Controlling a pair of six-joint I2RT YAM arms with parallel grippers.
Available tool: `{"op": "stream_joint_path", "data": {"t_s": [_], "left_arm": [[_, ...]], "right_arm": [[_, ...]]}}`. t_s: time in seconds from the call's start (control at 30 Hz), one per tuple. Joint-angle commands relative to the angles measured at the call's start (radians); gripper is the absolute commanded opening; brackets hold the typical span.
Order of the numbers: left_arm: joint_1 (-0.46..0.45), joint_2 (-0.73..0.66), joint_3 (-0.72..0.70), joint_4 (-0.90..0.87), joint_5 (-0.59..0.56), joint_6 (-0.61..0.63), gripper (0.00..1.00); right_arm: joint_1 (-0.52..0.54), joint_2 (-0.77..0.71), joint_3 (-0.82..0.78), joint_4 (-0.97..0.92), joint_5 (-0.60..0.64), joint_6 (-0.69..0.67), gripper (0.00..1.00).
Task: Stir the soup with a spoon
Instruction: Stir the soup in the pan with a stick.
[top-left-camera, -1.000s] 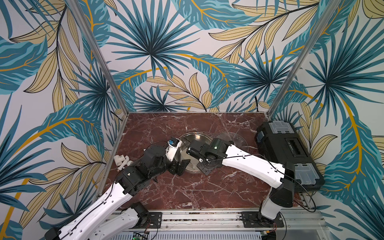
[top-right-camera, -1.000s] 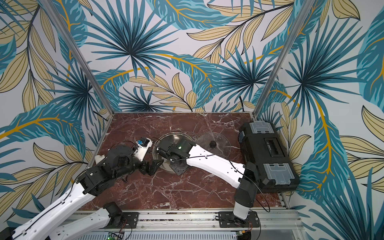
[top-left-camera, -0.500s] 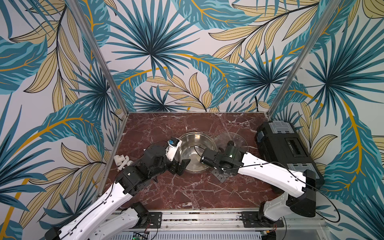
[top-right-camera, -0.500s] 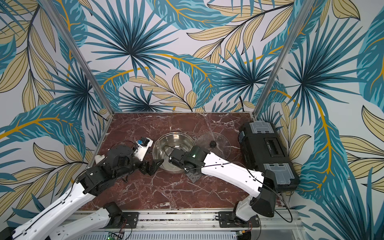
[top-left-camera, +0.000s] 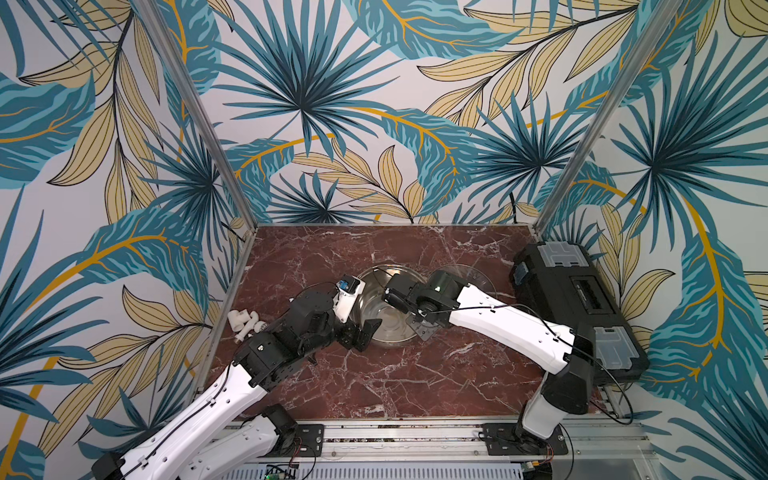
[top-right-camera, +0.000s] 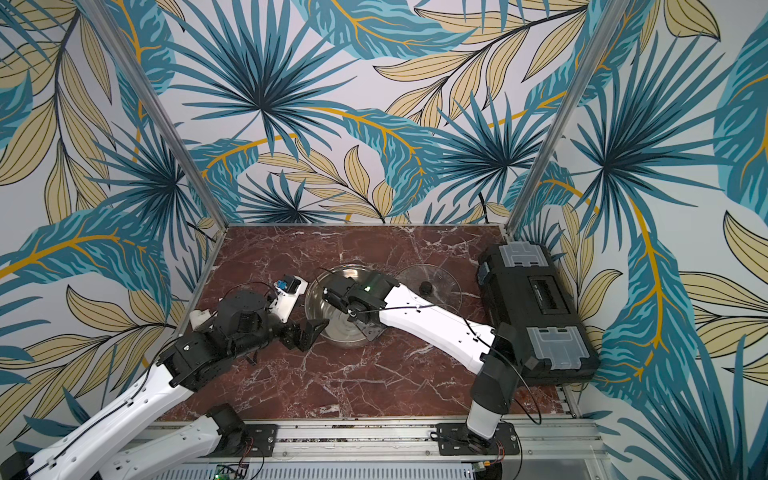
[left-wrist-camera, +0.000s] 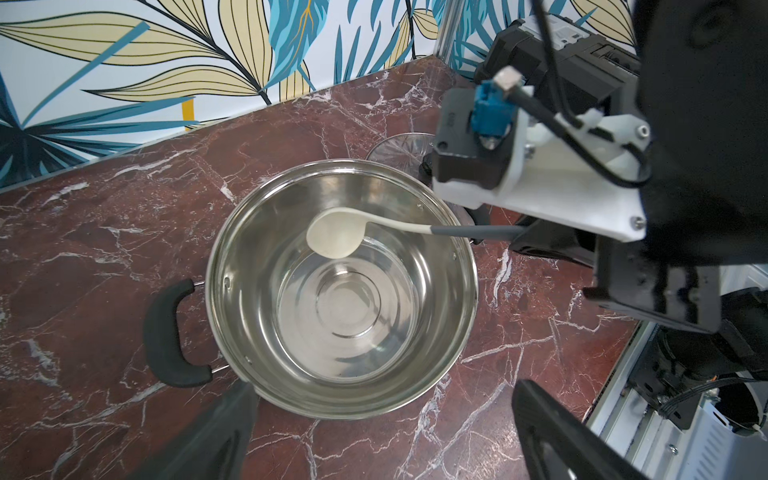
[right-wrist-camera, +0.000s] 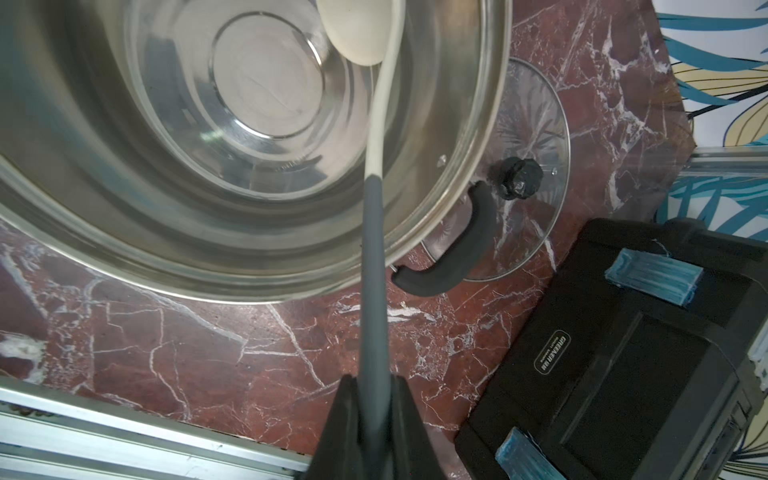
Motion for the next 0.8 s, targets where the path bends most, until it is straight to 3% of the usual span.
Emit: {"op": "stream_joint_path", "data": {"t_s": [0.0, 0.43, 0.77], "left_arm": [[0.003, -0.004, -0.024, 0.016, 0.007, -0.003, 1.0], [0.002, -0.012, -0.022, 0.001, 0.004, -0.002, 1.0], [0.004, -0.009, -0.021, 0.001, 0.007, -0.002, 1.0]], "right_arm": [[0.012, 0.029, 0.054, 0.026, -0.063, -0.007, 0.0], [0.059, -0.09, -0.07, 0.069, -0.22, 0.025, 0.0], [0.061, -0.232, -0.227, -0.025, -0.118, 0.035, 0.0]]}}
